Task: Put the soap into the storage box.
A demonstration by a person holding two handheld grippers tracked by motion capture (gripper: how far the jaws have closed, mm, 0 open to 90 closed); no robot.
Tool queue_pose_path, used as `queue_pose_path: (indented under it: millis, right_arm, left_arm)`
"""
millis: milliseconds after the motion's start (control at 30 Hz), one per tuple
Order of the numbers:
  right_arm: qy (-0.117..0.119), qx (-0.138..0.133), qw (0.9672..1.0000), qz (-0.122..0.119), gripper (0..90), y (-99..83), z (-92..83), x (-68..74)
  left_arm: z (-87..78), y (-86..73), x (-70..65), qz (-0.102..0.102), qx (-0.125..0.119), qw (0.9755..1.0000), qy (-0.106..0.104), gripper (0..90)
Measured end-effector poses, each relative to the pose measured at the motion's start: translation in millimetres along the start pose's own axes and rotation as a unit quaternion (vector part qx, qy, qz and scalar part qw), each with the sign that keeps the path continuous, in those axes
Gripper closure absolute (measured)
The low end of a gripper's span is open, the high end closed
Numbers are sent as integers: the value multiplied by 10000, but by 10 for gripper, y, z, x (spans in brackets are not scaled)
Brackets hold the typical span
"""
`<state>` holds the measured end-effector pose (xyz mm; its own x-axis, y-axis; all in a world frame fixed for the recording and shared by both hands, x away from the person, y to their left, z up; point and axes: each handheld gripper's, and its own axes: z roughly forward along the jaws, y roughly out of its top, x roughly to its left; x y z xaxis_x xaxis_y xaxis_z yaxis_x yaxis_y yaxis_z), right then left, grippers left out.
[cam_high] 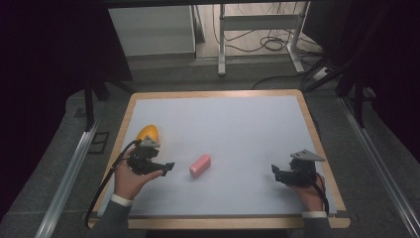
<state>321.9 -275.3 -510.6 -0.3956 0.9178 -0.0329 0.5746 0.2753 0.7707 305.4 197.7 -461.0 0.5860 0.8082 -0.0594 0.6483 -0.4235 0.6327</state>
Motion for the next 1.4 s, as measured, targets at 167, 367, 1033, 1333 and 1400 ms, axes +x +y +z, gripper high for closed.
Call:
queue_pose_path:
  millis: [167, 367, 1033, 1333, 1400]
  right_arm:
    - [3, 5, 10000, -3, 106, 0, 2, 3]
    - [-1, -4, 10000, -9, 106, 1, -1, 6]
    - [2, 39, 10000, -61, 106, -10, 27, 17]
    - [-12, 52, 10000, -44, 106, -17, 35, 8]
    - [-9, 58, 10000, -49, 106, -18, 38, 8]
  left_arm:
    - [69, 42, -73, 104, 73, 9999, -91, 229]
    - [154, 101, -136, 118, 213, 9995, -201, 225]
    - [363, 305, -445, 528, 404, 9971, -362, 235]
    - [488, 377, -523, 508, 535, 9962, -462, 247]
    - [503, 385, -540, 545, 561, 9960, -423, 248]
